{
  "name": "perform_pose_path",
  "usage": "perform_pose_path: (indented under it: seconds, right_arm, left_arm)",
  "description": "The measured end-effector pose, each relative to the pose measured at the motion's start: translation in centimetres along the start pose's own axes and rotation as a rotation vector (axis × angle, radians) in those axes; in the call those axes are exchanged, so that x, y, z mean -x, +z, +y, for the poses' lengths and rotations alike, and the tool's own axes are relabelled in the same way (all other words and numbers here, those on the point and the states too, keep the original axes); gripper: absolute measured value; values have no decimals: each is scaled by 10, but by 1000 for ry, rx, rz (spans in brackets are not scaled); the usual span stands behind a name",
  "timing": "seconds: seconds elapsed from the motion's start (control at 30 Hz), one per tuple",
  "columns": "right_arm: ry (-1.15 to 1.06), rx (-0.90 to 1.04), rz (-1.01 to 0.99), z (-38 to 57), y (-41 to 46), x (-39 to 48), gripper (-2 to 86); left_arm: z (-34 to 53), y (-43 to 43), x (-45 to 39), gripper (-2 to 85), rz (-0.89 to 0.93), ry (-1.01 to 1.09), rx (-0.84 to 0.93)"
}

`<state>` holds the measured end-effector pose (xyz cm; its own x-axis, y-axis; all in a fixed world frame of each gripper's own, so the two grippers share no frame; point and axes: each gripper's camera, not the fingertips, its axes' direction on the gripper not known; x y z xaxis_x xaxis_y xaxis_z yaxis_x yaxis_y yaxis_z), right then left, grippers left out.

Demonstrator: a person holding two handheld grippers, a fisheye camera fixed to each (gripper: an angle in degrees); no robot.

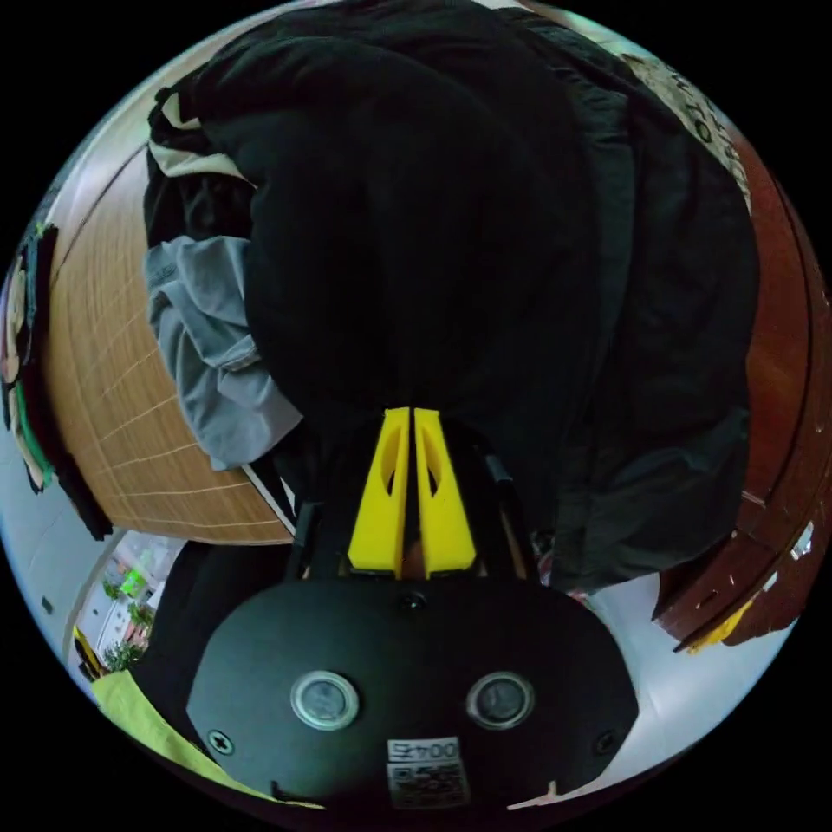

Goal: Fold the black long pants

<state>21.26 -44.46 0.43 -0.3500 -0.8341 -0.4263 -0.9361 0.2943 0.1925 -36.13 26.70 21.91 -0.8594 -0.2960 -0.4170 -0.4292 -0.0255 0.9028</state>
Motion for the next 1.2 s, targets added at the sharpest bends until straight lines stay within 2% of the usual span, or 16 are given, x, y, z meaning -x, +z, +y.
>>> perform_pose_path:
  seconds: [0.03, 0.13, 0.2, 0.3, 0.37, 0.43, 0.57, 0.67, 0.73, 0.83, 0.97, 1.03, 1.13, 1.2]
  right_arm:
    - [8, -24, -45, 3, -3, -7, -3]
    - [25, -168, -426, 33, -23, -41, -6]
    - [-215, -307, -729, 70, -50, -18, -6]
    - [-546, -303, -785, 101, -78, 61, -2]
    - [-628, -250, -809, 104, -78, 105, 6]
    - [-671, -222, -709, 100, -76, 133, 9]
    - [-478, -324, -692, 75, -74, 100, 52]
    - [-359, -351, -613, 50, -65, 61, 132]
    - [-315, -300, -561, 31, -56, 45, 143]
    - [-200, -260, -494, -1, -41, 19, 164]
    - [-38, -253, -604, -52, -34, -8, 212]
    - [19, -239, -675, -76, -30, -14, 238]
    - [104, -196, -765, -111, -24, -17, 238]
    - [167, -168, -765, -132, -20, -14, 164]
  left_arm:
    - [1, 8, 8, 3, 17, -5, -7]
    - [1, 33, 29, 3, 86, -7, -19]
    - [-2, 50, 41, 3, 111, -3, -19]
    - [-11, 79, 56, 3, 156, 27, -26]
    - [-21, 103, 68, 2, 212, 31, -42]
    - [-28, 118, 75, 2, 270, 25, -65]
    - [-34, 143, 85, 2, 375, 98, -109]
    - [-31, 163, 98, 2, 339, 138, -107]
    - [-29, 176, 106, 2, 315, 151, -103]
    - [-25, 196, 109, 2, 191, 210, -91]
    - [-20, 226, 100, 4, -11, 375, -39]
    - [-16, 235, 101, 5, -34, 428, -43]
    - [-9, 238, 107, 6, -49, 511, -123]
    - [-9, 238, 115, 7, -14, 526, -160]
